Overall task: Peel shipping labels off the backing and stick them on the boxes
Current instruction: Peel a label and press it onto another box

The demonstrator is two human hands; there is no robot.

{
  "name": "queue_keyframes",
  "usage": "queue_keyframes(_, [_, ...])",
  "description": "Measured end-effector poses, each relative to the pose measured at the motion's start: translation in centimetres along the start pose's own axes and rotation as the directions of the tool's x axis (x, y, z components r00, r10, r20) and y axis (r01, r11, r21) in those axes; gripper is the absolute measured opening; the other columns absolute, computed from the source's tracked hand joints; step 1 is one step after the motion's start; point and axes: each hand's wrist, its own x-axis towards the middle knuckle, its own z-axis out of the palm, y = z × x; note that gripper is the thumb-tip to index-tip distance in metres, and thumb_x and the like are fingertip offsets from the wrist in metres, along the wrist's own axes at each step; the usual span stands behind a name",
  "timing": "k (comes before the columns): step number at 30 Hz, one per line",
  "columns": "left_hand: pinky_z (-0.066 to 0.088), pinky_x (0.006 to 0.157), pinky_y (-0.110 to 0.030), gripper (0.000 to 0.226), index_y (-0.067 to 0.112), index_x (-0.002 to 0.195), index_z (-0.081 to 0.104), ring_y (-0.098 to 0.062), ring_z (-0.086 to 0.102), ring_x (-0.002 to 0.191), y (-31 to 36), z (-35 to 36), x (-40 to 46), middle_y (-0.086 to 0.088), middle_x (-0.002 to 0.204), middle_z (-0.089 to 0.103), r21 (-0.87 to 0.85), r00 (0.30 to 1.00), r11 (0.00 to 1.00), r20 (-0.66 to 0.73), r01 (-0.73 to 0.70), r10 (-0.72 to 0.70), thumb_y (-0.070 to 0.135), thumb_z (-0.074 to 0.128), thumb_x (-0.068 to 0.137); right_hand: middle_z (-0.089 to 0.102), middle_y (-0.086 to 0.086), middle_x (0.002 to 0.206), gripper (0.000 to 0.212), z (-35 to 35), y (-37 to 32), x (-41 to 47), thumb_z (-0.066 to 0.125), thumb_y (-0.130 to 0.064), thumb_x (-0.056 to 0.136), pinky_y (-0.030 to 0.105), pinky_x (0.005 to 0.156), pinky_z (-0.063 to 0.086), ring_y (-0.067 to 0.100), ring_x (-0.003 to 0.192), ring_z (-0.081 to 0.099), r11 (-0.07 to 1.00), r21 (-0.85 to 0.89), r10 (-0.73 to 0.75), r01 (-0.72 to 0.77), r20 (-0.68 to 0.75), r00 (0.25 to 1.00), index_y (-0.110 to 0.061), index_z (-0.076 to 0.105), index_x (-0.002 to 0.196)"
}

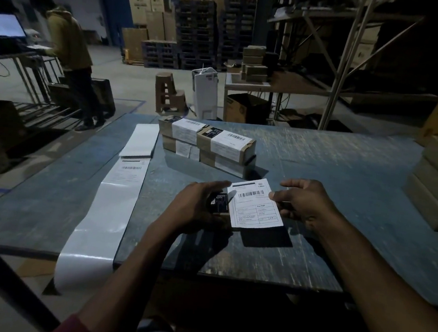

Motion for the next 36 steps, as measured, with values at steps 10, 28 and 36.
queue_keyframes(10, [0.051,0.108,-0.043,0.091,0.026,0.149,0.054,-0.017,0.061,0.129,0.1,-0.1,0.0,-0.001,0.142,0.065,0.034,1.0,0.999,-0.006,-0.023,0.023,0.025,0.095,0.068,0.076,0.024,0.094,0.045,0.5,-0.3,-0.1,0.083,0.008,0.081,0.031,0.048,0.058,0.029,0.068,0.075,0.997,-0.078,-0.031,0.028,-0.038,0.999,-0.004,0.061,0.118])
queue_keyframes(28, [0.055,0.096,-0.044,0.057,0.02,0.137,0.068,-0.027,0.067,0.114,0.7,-0.9,0.1,-0.006,0.131,0.07,0.152,0.992,0.982,0.076,-0.116,0.105,0.028,0.082,0.082,0.077,0.016,0.083,0.047,0.7,-0.8,-0.2,0.09,0.0,0.073,0.052,0.067,0.066,0.031,0.069,0.078,0.946,-0.316,-0.104,0.069,-0.098,0.99,-0.012,0.062,0.107])
queue_keyframes(36, [0.053,0.099,-0.04,0.055,0.021,0.137,0.066,-0.026,0.065,0.119,1.0,-1.0,0.2,-0.008,0.134,0.067,0.163,0.992,0.981,0.084,-0.108,0.096,0.026,0.083,0.085,0.076,0.018,0.081,0.031,0.6,-1.3,-0.7,0.09,0.003,0.072,0.047,0.065,0.067,0.032,0.07,0.078,0.939,-0.335,-0.118,0.082,-0.088,0.989,-0.006,0.066,0.091])
